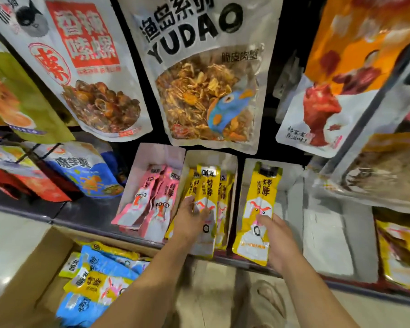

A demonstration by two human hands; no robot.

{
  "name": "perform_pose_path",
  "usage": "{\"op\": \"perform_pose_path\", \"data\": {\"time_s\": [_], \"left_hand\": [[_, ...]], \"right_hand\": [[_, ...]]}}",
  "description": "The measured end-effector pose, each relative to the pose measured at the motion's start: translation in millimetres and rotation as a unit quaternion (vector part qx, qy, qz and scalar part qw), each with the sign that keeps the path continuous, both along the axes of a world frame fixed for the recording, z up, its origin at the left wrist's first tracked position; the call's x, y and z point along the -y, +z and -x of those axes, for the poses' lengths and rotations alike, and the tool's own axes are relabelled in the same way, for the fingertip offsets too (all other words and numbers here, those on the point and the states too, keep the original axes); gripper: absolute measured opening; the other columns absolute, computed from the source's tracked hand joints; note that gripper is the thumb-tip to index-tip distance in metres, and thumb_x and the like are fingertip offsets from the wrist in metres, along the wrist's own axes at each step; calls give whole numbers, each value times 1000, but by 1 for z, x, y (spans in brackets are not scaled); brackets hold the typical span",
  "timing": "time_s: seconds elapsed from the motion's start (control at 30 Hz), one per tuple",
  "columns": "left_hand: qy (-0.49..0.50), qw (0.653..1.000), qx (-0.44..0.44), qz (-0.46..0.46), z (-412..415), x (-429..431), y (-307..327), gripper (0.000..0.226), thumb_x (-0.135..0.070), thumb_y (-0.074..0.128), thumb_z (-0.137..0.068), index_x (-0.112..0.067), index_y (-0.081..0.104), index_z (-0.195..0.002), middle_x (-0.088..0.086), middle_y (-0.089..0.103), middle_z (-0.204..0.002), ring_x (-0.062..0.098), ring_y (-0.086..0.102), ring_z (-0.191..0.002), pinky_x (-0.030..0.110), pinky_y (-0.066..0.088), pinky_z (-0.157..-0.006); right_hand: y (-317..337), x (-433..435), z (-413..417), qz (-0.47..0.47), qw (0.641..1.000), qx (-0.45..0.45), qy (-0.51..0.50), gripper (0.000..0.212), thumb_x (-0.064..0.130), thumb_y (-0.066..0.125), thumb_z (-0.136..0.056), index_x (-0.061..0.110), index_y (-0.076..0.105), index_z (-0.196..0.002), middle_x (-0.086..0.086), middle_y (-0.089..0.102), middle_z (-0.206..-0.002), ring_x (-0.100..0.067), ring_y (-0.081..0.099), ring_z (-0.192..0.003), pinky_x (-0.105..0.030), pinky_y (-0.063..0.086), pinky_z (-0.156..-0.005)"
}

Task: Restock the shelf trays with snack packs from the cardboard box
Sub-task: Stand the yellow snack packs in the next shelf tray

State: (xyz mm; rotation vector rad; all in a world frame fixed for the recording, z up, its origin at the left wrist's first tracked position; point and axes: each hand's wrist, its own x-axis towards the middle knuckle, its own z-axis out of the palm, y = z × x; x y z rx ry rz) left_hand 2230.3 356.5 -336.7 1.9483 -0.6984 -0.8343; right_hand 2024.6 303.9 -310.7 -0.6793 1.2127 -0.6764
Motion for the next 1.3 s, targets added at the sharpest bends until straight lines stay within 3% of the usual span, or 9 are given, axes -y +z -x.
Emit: {"op": "perform_pose_path", "data": {"time_s": [0.1,0.2,0.4,0.53,0.67,0.77,0.97,1.13,1.3], "left_hand": [[-18,1000,-21,-8,6,16,-12,47,-11,73,-83,-8,49,-124,13,55,-110,28,60,-105,23,56,-84],[-32,999,-16,-21,12,32,-30,71,-36,71,-73,-10,49,-135,11,63,-107,28,65,-104,46,53,-96],[-58,988,96,-103,22,42,-29,47,-23,64,-93,-18,53,-139,11,42,-127,18,53,-87,14,38,-82],[-77,980,144,-114,19,41,-26,52,-32,66,-91,-24,51,-141,10,45,-129,27,57,-109,34,49,-94],[-47,980,180,-77,2,29,-20,58,-39,73,-83,-25,52,-135,7,54,-120,26,58,-108,39,51,-93],[17,980,194,-33,-19,17,-14,54,-38,72,-82,-21,54,-130,8,52,-117,28,57,-103,43,51,-93],[91,986,129,-47,-64,-11,-20,50,-37,65,-91,-12,53,-133,11,60,-119,26,61,-100,37,51,-86],[13,993,114,-12,-75,-23,-28,18,-18,55,-99,-18,71,-108,-5,63,-86,15,56,-78,24,40,-70],[-12,996,74,-47,-95,-21,-40,21,-17,56,-96,-17,74,-108,-6,67,-96,17,62,-92,28,49,-84]], "right_hand": [[-8,6,4,-10,1000,14,-19,18,14,60,-97,14,72,-111,-11,76,-96,-31,69,-86,-61,55,-86],[-15,12,3,-19,999,19,-30,18,17,62,-97,17,74,-110,-13,75,-103,-33,70,-94,-66,53,-88],[-18,17,-5,-36,998,29,-43,13,20,64,-94,21,77,-97,-10,75,-97,-30,69,-88,-64,54,-86],[-11,19,-17,-25,998,24,-45,14,19,64,-92,23,77,-89,-6,73,-92,-29,67,-88,-59,52,-90],[0,18,-32,-17,999,32,-33,12,35,72,-87,27,77,-95,0,77,-102,-25,70,-98,-53,53,-96],[8,15,-45,-4,999,36,-13,25,44,75,-86,28,74,-106,0,79,-98,-21,74,-95,-43,58,-84],[5,5,-76,18,999,2,31,10,28,73,-89,25,77,-98,2,78,-98,-22,70,-100,-45,53,-97],[-4,-3,-111,10,999,-13,46,13,17,70,-90,23,76,-99,-5,78,-98,-27,74,-94,-50,58,-89],[-21,-7,-150,35,992,-91,77,13,32,73,-78,24,74,-89,-3,73,-101,-27,72,-92,-51,59,-88]]}}
